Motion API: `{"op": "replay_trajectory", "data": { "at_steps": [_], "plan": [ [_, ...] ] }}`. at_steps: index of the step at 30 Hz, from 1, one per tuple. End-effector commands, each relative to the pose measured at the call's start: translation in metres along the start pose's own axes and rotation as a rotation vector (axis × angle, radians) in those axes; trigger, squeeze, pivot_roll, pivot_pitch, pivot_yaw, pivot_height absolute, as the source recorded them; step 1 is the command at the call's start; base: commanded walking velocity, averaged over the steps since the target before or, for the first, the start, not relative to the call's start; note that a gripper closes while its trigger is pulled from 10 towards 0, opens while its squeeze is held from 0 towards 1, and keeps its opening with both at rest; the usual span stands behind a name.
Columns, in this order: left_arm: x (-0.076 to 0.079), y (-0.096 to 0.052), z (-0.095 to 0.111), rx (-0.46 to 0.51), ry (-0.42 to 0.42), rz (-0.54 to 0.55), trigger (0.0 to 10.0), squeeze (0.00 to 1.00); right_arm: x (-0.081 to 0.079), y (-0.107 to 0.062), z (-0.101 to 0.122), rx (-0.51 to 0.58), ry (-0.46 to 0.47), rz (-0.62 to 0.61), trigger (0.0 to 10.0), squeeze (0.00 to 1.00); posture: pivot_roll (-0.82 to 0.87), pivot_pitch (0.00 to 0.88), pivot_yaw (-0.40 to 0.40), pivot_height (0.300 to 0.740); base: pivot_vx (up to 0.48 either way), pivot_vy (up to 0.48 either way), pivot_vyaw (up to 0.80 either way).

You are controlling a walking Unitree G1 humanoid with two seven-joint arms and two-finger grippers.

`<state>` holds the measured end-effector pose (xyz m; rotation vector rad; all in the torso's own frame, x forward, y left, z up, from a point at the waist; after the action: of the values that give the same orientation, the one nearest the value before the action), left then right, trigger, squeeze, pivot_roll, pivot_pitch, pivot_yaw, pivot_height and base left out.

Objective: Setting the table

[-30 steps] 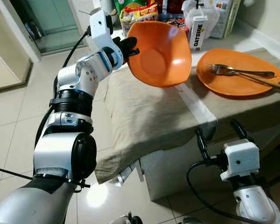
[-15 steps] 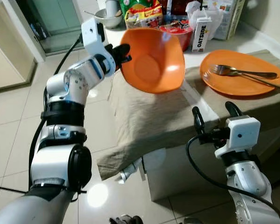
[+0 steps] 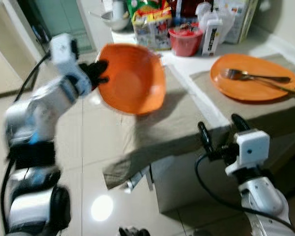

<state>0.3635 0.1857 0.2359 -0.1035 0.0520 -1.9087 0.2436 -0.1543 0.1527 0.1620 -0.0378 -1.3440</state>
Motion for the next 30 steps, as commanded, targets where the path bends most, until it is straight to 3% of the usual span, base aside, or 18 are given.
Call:
{"op": "replay_trajectory", "data": {
  "at_steps": [1, 3, 5, 9, 12, 15, 16, 19, 21, 22, 25, 30],
  "plan": [
    [0.006, -0.010, 0.004, 0.020, 0.029, -0.032, 0.0, 0.00, -0.004, 0.001, 0.003, 0.013, 0.016, 0.032, 10.0, 0.00, -0.20, 0.000, 0.126, 0.740, 0.000, 0.000, 0.00],
    [0.008, -0.016, -0.001, 0.019, 0.028, -0.036, 0.0, 0.00, -0.004, 0.000, 0.003, 0.014, 0.020, 0.043, 10.0, 0.00, -0.19, 0.000, 0.124, 0.740, 0.000, 0.000, 0.00],
    [0.015, -0.034, -0.007, 0.047, -0.007, -0.044, 0.0, 0.00, -0.007, 0.002, 0.006, 0.018, 0.033, 0.087, 10.0, 0.00, -0.18, 0.000, 0.117, 0.740, 0.000, 0.000, 0.00],
    [0.016, -0.042, -0.005, 0.084, -0.050, -0.033, 0.0, 0.00, -0.009, 0.005, 0.007, 0.018, 0.051, 0.110, 10.0, 0.00, -0.16, 0.000, 0.106, 0.740, 0.000, 0.000, 0.00],
    [0.011, -0.045, 0.001, 0.133, -0.123, 0.005, 0.0, 0.00, -0.011, 0.006, 0.006, 0.015, 0.063, 0.121, 10.0, 0.00, -0.16, 0.000, 0.104, 0.740, 0.000, 0.000, 0.00],
    [0.005, -0.055, 0.007, 0.223, -0.258, 0.044, 0.0, 0.00, -0.013, 0.008, 0.005, 0.012, 0.080, 0.142, 10.0, 0.00, -0.15, 0.000, 0.097, 0.740, 0.000, 0.000, 0.00],
    [0.005, -0.055, 0.007, 0.223, -0.258, 0.044, 0.0, 0.00, -0.013, 0.008, 0.005, 0.012, 0.080, 0.142, 10.0, 0.00, -0.15, 0.000, 0.097, 0.740, 0.000, 0.000, 0.00],
    [0.010, -0.063, 0.001, 0.260, -0.378, 0.038, 0.0, 0.00, -0.012, 0.009, 0.004, 0.008, 0.094, 0.142, 10.0, 0.00, -0.15, 0.000, 0.093, 0.740, 0.000, 0.000, 0.00],
    [0.013, -0.067, -0.010, 0.256, -0.463, 0.047, 0.0, 0.00, -0.011, 0.009, 0.002, 0.004, 0.111, 0.142, 10.0, 0.00, -0.15, 0.000, 0.093, 0.740, 0.000, 0.000, 0.00],
    [0.013, -0.067, -0.010, 0.256, -0.463, 0.047, 0.0, 0.00, -0.011, 0.009, 0.002, 0.004, 0.111, 0.142, 10.0, 0.00, -0.15, 0.000, 0.093, 0.740, 0.000, 0.000, 0.00],
    [0.019, -0.069, -0.033, 0.203, -0.589, 0.062, 0.0, 0.00, -0.012, 0.013, 0.002, 0.007, 0.119, 0.146, 10.0, 0.00, -0.14, 0.000, 0.085, 0.740, 0.000, 0.000, 0.00],
    [0.032, -0.071, -0.049, 0.120, -0.596, 0.036, 0.0, 0.00, -0.017, 0.017, 0.003, 0.014, 0.133, 0.167, 10.0, 0.00, -0.14, 0.000, 0.085, 0.740, 0.000, 0.000, 0.00]
  ]
}}
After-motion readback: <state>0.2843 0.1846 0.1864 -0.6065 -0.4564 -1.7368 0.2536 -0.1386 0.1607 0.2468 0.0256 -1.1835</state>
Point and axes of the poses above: a point about 5 cm out from each wrist's last joint towards the gripper, its own y axis pointing out of the wrist towards the gripper, its own z axis along the axis of the wrist's last joint, x = y × z, the point moved 3 cm from there along y, pointing out of the wrist towards the gripper, and after that the axes turned 15 degrees about y, right-handed, at the moved point
